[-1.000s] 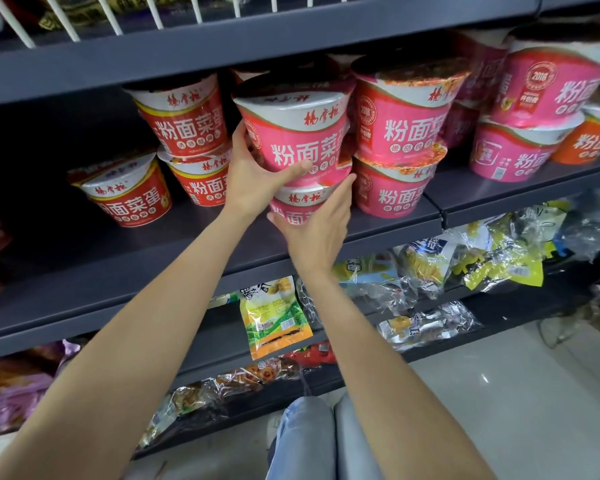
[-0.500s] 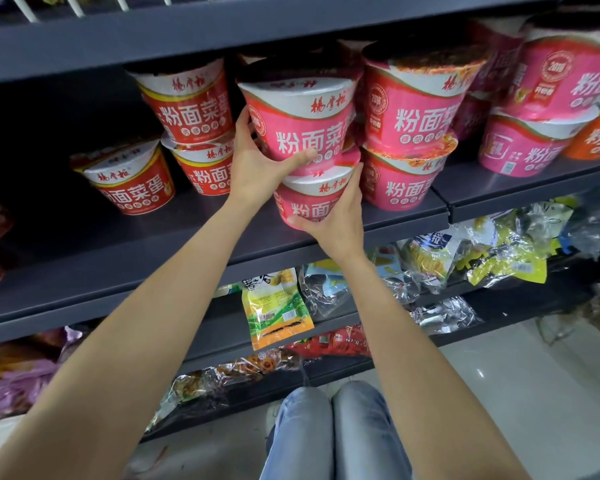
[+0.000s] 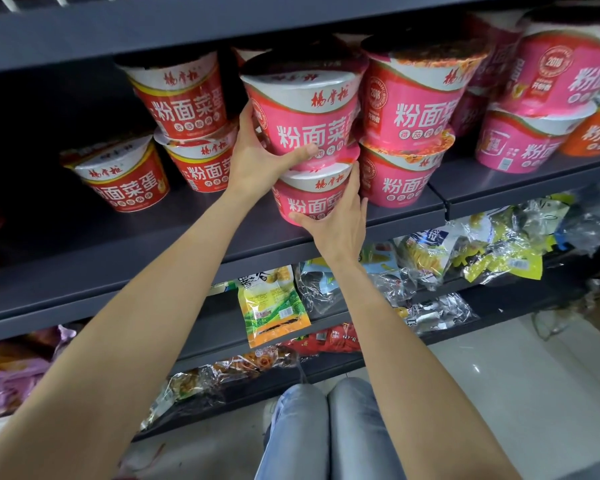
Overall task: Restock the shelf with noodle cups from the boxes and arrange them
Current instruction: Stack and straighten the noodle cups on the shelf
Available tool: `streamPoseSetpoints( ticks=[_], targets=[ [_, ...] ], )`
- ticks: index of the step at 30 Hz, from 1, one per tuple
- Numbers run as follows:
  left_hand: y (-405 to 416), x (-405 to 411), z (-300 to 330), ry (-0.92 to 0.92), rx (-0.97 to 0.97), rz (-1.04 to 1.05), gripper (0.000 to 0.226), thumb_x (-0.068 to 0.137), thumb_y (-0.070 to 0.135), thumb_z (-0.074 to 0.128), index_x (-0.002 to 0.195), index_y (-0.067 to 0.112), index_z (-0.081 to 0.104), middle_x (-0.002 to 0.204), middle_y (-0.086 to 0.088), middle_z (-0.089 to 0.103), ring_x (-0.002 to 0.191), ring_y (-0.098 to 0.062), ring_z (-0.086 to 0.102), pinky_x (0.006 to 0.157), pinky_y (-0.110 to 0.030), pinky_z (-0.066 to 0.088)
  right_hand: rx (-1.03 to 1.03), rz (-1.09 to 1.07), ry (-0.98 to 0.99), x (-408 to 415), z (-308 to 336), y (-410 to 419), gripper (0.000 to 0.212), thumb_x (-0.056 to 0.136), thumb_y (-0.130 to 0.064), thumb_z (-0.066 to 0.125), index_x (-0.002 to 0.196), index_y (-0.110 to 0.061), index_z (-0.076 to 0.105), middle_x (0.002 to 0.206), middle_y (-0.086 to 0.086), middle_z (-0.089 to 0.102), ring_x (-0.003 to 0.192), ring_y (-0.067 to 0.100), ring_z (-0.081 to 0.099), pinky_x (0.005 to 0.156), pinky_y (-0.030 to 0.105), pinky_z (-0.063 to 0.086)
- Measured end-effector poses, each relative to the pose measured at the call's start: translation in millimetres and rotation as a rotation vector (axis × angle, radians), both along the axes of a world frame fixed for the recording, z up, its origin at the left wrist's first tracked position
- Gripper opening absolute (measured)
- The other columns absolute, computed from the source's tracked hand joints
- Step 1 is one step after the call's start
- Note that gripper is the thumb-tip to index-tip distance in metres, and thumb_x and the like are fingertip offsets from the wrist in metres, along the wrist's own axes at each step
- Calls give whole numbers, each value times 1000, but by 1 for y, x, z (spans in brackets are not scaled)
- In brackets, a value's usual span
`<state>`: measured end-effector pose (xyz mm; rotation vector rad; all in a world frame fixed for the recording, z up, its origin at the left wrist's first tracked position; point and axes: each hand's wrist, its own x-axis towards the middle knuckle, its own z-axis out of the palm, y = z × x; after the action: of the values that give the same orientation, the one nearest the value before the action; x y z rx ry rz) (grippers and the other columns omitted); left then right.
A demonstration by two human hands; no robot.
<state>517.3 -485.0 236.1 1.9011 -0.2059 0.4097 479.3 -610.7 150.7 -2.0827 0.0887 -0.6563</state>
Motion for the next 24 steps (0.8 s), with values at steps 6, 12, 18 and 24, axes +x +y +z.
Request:
streamPoseSetpoints(
  ticks=[6,12,18,24],
  targets=[
    [2,0,0,5,-3,-1,110,61,40,87,146,17,21,138,1,48,117,-5,51,95,-22,47,1,12,11,0,2,0,124,60,-43,87,152,-12,10,146,9,40,135,26,37,119,40,14],
    [10,2,1,27,-17,-28,105,65,34,85,147,16,23,135,5,50,111,0,52,85,-9,47,11,59,24,4,2,1,125,61,-44,86,152,-13,7,148,7,38,137,25,35,119,41,12],
    [9,7,-1,60,-28,-80,105,65,38,86,148,20,24,137,3,52,121,-8,53,99,-31,49,-10,43,49,4,3,1,126,60,-43,87,152,-12,6,145,11,41,133,27,40,119,43,15],
    [11,-2,-1,85,-11,-98,112,73,31,82,152,17,4,148,-2,39,132,-12,43,103,-24,43,-71,8,83,-1,3,2,128,62,-55,81,152,-12,2,151,13,32,138,29,33,115,52,22]
  ],
)
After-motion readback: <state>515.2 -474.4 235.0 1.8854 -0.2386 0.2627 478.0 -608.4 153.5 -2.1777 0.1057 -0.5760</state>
